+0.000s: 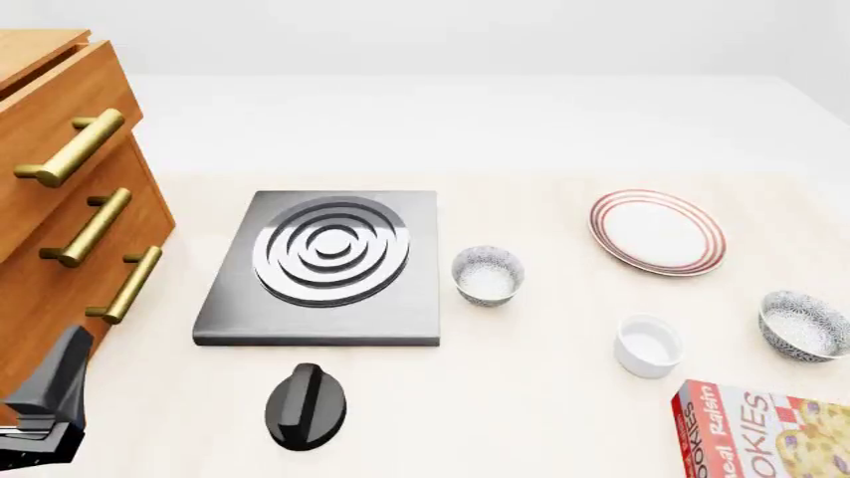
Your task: Pick the akita bowl next to the plate and place it on the plate.
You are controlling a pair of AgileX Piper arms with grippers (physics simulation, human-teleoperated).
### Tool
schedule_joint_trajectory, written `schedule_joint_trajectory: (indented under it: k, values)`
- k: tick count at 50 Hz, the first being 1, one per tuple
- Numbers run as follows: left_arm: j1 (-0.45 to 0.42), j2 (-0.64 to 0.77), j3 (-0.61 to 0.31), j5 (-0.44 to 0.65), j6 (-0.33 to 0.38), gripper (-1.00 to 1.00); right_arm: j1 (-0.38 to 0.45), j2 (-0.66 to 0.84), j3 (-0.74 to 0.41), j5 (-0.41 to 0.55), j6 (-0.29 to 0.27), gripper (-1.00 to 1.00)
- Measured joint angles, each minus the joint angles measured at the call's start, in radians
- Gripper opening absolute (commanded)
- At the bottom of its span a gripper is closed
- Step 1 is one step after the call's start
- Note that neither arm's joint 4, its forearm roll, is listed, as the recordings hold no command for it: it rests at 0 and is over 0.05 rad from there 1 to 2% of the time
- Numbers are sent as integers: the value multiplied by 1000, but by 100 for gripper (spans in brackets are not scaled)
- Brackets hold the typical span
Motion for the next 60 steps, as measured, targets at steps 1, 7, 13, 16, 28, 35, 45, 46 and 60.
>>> schedule_joint_trajectory:
  k: [1, 7, 13, 16, 28, 35, 45, 46, 60]
  values:
    - [0, 0, 0, 0, 0, 100, -5, 0, -4, 6, -1, 100]
    - [0, 0, 0, 0, 0, 100, -35, 9, -34, 40, -2, 100]
    - [0, 0, 0, 0, 0, 100, -62, 22, -59, 61, -10, 100]
    - [0, 0, 0, 0, 0, 100, -77, 31, -65, 62, -15, 100]
    - [0, 0, 0, 0, 0, 100, -126, 89, -94, 51, -33, 100]
    - [0, 0, 0, 0, 0, 100, -154, 119, -109, 34, -39, 100]
    - [0, 0, 0, 0, 0, 100, -192, 149, -102, 0, -40, 100]
    - [0, 0, 0, 0, 0, 100, -196, 152, -98, -5, -41, 100]
    - [0, 0, 0, 0, 0, 100, -246, 238, -76, -43, -49, 100]
